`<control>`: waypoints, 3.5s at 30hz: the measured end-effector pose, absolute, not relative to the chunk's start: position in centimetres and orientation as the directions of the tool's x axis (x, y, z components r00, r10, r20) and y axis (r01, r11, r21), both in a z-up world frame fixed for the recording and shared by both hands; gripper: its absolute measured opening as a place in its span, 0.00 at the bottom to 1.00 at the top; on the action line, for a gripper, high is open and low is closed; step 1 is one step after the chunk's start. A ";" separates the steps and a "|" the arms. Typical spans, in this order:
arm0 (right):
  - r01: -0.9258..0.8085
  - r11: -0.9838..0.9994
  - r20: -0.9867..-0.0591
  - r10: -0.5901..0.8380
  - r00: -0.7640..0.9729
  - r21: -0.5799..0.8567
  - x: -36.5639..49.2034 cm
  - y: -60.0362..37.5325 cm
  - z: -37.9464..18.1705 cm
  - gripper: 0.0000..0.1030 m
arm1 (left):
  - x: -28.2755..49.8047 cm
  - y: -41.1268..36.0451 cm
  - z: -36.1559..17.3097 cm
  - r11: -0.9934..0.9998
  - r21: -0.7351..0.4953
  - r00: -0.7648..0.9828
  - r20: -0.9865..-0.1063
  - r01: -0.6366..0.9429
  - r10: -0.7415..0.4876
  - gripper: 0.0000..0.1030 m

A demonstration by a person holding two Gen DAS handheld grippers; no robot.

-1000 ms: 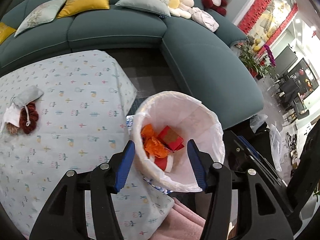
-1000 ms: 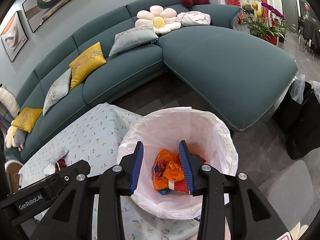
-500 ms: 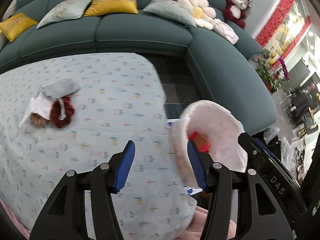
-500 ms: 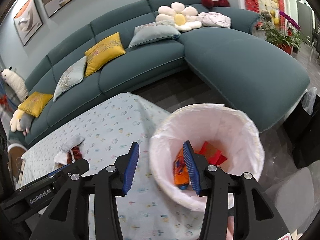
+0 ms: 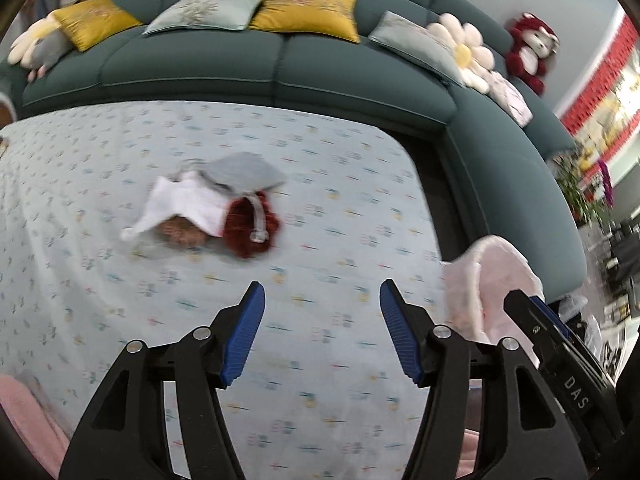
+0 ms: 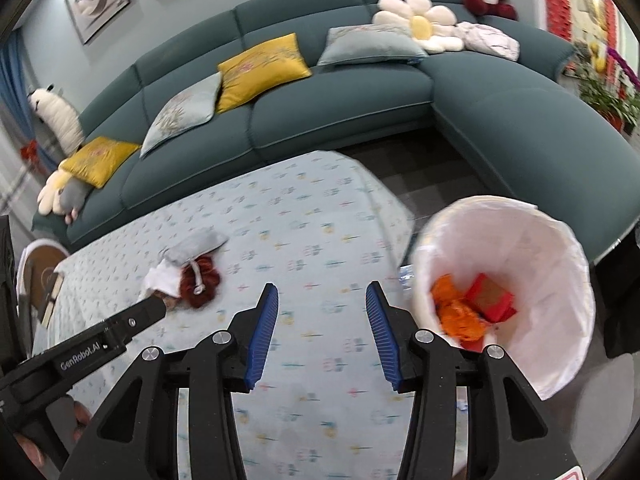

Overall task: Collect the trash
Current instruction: 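Move both open tools back to the white glove and grey pouch, then grasp the white glove with the left tool while the right tool grasps the grey pouch, then carry the glove and grey pouch over the bin and open both tools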

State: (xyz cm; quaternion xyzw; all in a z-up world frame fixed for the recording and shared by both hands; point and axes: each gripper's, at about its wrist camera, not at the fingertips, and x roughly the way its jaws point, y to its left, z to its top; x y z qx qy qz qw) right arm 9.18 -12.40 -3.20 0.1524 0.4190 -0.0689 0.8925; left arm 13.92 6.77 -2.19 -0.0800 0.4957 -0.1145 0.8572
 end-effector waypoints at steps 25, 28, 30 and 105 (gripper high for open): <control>0.121 0.967 -0.852 0.133 0.506 0.223 18.9 0.5 -10.5 0.44 | 21.8 19.3 -7.9 0.970 -0.237 0.432 -0.882 -0.061 -0.188 0.71; 0.129 0.966 -0.859 0.132 0.494 0.222 19.9 1.0 -11.4 0.44 | 22.7 19.2 -8.5 0.967 -0.248 0.424 -0.883 -0.054 -0.202 0.71; 0.137 0.965 -0.863 0.131 0.487 0.223 20.4 1.0 -11.9 0.44 | 23.4 18.9 -9.0 0.968 -0.244 0.420 -0.885 -0.048 -0.202 0.71; 0.265 0.913 -0.649 0.000 0.761 0.311 4.8 -16.6 3.6 0.07 | 9.3 1.4 1.1 0.907 -0.318 0.420 -0.809 0.275 -0.411 0.04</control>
